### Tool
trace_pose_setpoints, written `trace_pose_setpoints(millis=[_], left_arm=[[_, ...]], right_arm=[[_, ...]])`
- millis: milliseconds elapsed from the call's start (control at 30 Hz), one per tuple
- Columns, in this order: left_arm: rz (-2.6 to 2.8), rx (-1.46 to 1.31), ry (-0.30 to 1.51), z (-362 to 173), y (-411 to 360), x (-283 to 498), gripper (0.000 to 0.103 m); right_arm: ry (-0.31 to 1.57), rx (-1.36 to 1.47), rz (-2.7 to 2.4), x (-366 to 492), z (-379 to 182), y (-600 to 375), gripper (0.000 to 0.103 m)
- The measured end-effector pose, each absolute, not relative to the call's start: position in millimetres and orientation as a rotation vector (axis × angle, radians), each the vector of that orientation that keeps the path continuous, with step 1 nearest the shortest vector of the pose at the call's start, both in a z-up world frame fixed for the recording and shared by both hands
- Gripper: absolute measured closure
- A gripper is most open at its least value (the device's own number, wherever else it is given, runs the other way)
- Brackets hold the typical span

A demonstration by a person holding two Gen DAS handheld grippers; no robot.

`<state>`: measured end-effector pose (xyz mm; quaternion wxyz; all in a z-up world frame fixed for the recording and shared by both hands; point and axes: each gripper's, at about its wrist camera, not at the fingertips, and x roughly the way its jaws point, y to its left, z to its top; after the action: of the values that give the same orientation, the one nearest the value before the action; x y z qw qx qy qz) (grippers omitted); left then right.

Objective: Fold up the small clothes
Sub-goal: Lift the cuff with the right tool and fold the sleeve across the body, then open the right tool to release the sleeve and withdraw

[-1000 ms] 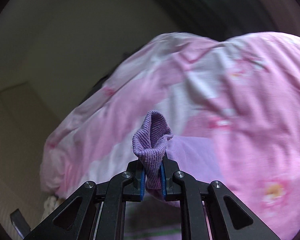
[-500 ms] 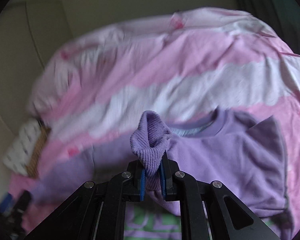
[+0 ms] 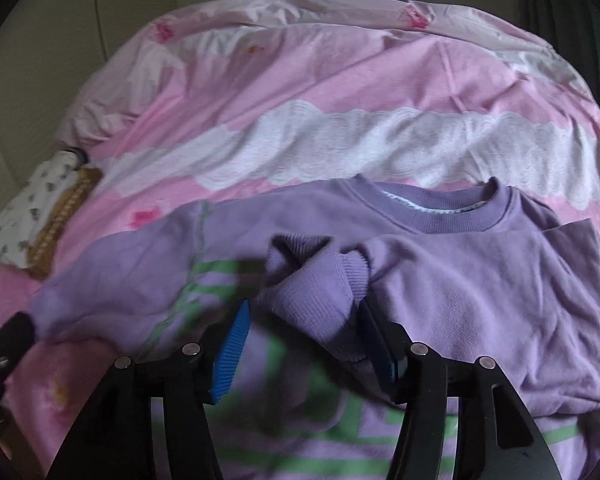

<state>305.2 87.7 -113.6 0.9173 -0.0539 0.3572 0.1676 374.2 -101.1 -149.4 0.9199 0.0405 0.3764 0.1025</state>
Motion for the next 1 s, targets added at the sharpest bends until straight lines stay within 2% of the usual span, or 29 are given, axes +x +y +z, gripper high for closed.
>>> trace_pose_setpoints(millis=[167,400,667,1000], left_arm=[[0.331,-0.099,0.726,-108,77,307,0.000],[0.252,-0.079,0.710,-102,36,320,0.000],[0.125,0.006,0.721,-109,-37,360,0.000],[0.128,0.106,0.755,-134,-63,407,0.000]], right_arm=[[0.722,0.139,0.248,355,-132,-122,0.042],[0.661,0.125,0.028,330,-113,-198,0.042],[0.719,0.185,-0.128,324,-126,-283,0.042],[0.708,0.270,-0.138,320,-137,-314,0.042]])
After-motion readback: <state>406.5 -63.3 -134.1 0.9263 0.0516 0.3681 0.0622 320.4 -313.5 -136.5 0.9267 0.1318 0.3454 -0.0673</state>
